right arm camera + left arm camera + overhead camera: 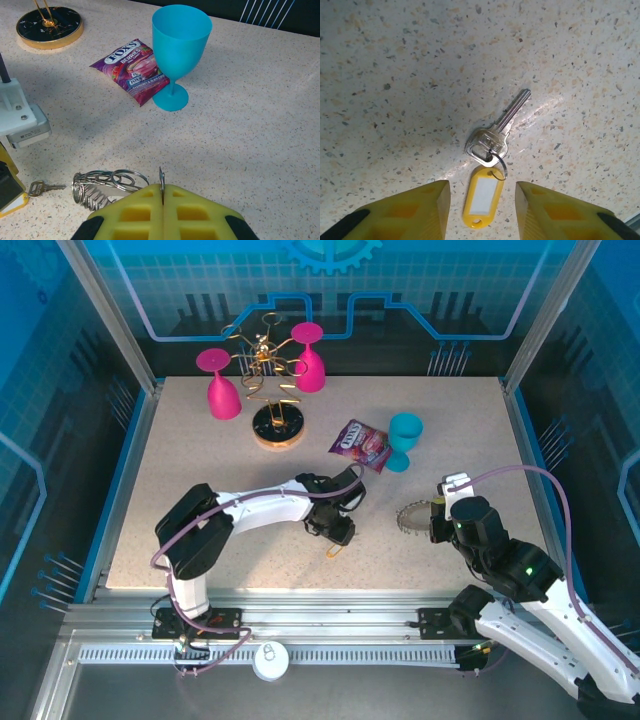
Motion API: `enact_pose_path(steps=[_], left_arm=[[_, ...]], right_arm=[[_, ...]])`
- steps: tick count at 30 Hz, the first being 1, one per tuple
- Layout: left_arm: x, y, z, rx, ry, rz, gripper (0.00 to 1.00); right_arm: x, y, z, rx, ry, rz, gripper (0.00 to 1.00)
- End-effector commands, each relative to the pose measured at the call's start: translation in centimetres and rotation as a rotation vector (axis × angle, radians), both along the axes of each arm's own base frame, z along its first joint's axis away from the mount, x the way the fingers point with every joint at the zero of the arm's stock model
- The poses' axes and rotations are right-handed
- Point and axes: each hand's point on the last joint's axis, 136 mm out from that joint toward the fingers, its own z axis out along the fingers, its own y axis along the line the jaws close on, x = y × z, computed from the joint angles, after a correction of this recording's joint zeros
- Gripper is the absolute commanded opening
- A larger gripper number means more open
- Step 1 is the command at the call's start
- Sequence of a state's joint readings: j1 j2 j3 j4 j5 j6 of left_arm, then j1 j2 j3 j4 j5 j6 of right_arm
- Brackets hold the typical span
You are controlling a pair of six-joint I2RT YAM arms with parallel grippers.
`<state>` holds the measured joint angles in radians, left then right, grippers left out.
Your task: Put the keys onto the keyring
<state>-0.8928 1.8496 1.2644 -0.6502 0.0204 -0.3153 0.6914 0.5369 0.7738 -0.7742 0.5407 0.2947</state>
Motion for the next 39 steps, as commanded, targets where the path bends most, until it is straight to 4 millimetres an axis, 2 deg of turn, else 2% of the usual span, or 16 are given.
enact_pose_path(steps=[1,9,18,30,39], left_arm=[[-0.7,-0.2,-1.1,0.007,0.059,0.001,0.4],[-1.0,-0.6,-1.3,0.058,0.028,-0.056,0.4],[-0.7,-1.4,-1.3,0.067,0.017,-0.074,0.35],[-0.4,-1.5,-2.1,0.101,0.017,-0.082,0.21],[0.0,-1.5,-1.9,0.106,-0.002,-0.083,0.08]], right_arm=[[0.3,0.1,1.1,0.022,-0.032,0.001,0.0],[0.2,0.1,1.1,0.017,-0.031,0.005,0.0],[0.2,0.1,1.1,0.015,-0.028,0.006,0.0],[0.2,0.2,1.0,0.016,-0.026,0.01,0.0],[0.2,0.2,1.0,0.017,-0.026,0.011,0.0]])
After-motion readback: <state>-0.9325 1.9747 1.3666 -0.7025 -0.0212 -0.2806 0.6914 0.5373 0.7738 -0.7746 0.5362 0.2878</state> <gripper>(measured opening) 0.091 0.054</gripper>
